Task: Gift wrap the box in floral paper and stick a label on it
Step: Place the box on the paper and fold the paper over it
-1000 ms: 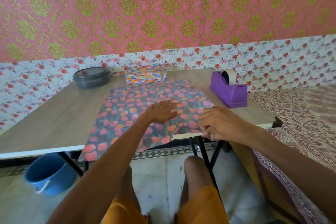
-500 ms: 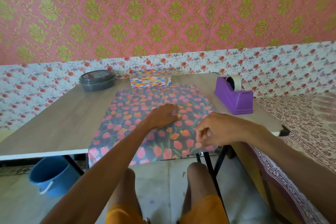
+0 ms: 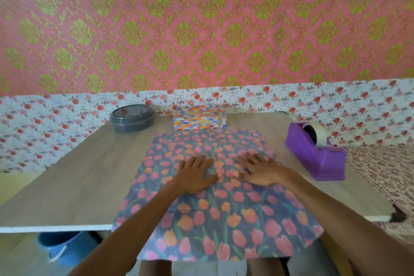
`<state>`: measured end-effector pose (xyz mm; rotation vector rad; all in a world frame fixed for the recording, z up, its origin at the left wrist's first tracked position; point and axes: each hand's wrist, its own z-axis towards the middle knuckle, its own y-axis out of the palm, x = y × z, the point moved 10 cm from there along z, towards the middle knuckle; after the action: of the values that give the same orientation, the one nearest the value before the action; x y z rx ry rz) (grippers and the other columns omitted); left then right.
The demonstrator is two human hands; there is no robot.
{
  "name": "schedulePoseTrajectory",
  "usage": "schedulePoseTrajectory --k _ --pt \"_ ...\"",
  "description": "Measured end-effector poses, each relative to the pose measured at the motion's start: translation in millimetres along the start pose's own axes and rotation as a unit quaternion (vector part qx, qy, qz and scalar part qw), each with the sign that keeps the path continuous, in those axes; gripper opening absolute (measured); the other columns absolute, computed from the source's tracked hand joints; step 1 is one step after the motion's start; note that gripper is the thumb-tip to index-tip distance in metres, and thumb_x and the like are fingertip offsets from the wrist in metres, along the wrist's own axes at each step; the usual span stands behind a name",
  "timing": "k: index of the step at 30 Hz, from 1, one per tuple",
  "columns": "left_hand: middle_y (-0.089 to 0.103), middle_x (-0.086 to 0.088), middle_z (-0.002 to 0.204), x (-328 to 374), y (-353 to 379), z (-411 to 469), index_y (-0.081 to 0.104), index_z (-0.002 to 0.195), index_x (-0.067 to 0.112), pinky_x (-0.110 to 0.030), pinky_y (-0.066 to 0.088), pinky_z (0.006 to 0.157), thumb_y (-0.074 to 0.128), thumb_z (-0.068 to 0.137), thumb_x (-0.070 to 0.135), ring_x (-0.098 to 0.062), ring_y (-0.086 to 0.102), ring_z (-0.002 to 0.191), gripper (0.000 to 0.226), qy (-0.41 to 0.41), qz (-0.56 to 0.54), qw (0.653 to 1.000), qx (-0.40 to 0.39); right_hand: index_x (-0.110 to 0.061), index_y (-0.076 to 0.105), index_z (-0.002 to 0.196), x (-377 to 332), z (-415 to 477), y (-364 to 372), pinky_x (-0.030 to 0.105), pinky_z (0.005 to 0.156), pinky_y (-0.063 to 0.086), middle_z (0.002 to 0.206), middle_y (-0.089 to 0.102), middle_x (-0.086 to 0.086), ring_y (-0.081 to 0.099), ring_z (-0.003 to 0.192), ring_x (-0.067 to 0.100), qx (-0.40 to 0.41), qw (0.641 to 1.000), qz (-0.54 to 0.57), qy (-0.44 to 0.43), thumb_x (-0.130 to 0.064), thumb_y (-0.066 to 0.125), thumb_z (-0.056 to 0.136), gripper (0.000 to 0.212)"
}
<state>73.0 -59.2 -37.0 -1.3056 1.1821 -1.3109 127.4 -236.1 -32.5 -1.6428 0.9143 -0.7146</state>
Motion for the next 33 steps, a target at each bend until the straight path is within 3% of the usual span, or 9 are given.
schedulePoseTrajectory --k 3,5,7,9,13,19,22,28,33 --pt "0.017 0.005 0.162 -4.5 -7.1 4.9 0.022 0.153 0.035 -0.045 0.011 0.119 0.04 0.093 0.065 -0.021 0.015 0.148 0.069 0.008 -0.017 1.0 -0.002 -0.038 0.0 0.155 3.0 10.4 5.4 0.051 0.12 0.008 0.165 -0.006 -0.004 -0.003 0.152 0.024 -0.029 0.999 -0.018 -0.012 -0.076 0.027 0.089 0.08" --pt "0.028 0.004 0.156 -12.7 -19.5 15.7 0.03 0.15 0.032 -0.043 0.019 0.115 0.047 0.093 0.061 -0.023 0.025 0.143 0.065 -0.005 -0.05 0.998 0.022 -0.033 0.028 0.15 -5.2 17.1 -12.0 0.041 0.116 0.023 0.16 0.025 0.003 0.023 0.147 0.024 -0.017 0.999 -0.006 -0.045 -0.066 0.036 0.094 0.066" --pt "0.034 0.002 0.151 -24.2 -35.3 27.2 0.037 0.146 0.029 -0.042 0.023 0.112 0.053 0.092 0.054 -0.025 0.03 0.139 0.062 -0.027 -0.071 0.995 0.06 -0.03 0.06 0.111 -10.0 26.9 -37.5 0.031 0.092 0.039 0.125 0.058 0.005 0.052 0.118 0.023 0.025 0.998 0.028 -0.055 -0.057 0.041 0.097 0.036" --pt "0.039 -0.002 0.148 -41.3 -49.4 40.9 0.041 0.144 0.025 -0.04 0.028 0.11 0.058 0.091 0.047 -0.027 0.034 0.136 0.06 -0.055 -0.087 0.989 0.102 -0.026 0.058 0.088 -11.1 37.9 -64.4 0.031 0.08 0.043 0.103 0.061 0.003 0.058 0.101 0.024 0.082 0.994 0.051 -0.052 -0.055 0.047 0.096 0.032" --pt "0.043 -0.014 0.141 -93.1 -63.0 73.9 0.044 0.141 0.01 -0.036 0.038 0.104 0.068 0.087 0.029 -0.033 0.048 0.125 0.063 -0.129 -0.235 0.948 0.17 -0.009 0.05 0.136 -7.9 83.1 -90.9 0.037 0.1 0.045 0.137 0.055 0.011 0.054 0.123 0.027 0.131 0.973 0.189 -0.019 -0.05 0.058 0.092 0.06" --pt "0.044 -0.021 0.136 -163.8 -78.4 110.8 0.044 0.137 0.002 -0.037 0.039 0.098 0.066 0.09 0.025 -0.037 0.05 0.121 0.056 -0.225 -0.335 0.875 0.268 -0.003 0.025 0.149 8.2 158.4 -111.7 0.032 0.093 0.041 0.146 0.043 0.016 0.049 0.127 0.03 0.211 0.876 0.425 0.083 -0.049 0.051 0.097 0.074" --pt "0.045 -0.022 0.14 -184.6 -82.1 141.6 0.041 0.141 0.002 -0.038 0.039 0.099 0.056 0.096 0.036 -0.037 0.049 0.124 0.058 -0.243 -0.359 0.87 0.233 -0.005 0.013 0.154 18.8 192.0 -112.1 0.042 0.101 0.046 0.15 0.039 0.019 0.05 0.127 0.034 0.221 0.831 0.495 0.126 -0.055 0.039 0.099 0.079" --pt "0.053 -0.018 0.132 -206.9 -65.7 187.7 0.045 0.134 0.004 -0.04 0.04 0.096 0.039 0.097 0.054 -0.033 0.051 0.117 0.062 -0.256 -0.395 0.872 0.138 -0.005 0.024 0.153 21.0 244.7 -98.1 0.037 0.089 0.044 0.141 0.047 0.016 0.058 0.105 0.029 0.149 0.827 0.514 0.172 -0.088 0.009 0.077 0.113" --pt "0.057 -0.014 0.112 -200.6 -66.7 195.3 0.046 0.126 0.006 -0.033 0.04 0.076 0.054 0.092 0.041 -0.025 0.056 0.097 0.05 -0.256 -0.501 0.806 0.183 -0.009 0.029 0.15 35.2 252.3 -97.4 0.046 0.094 0.048 0.138 0.05 0.015 0.055 0.11 0.03 0.177 0.792 0.539 0.225 -0.054 0.034 0.099 0.068"
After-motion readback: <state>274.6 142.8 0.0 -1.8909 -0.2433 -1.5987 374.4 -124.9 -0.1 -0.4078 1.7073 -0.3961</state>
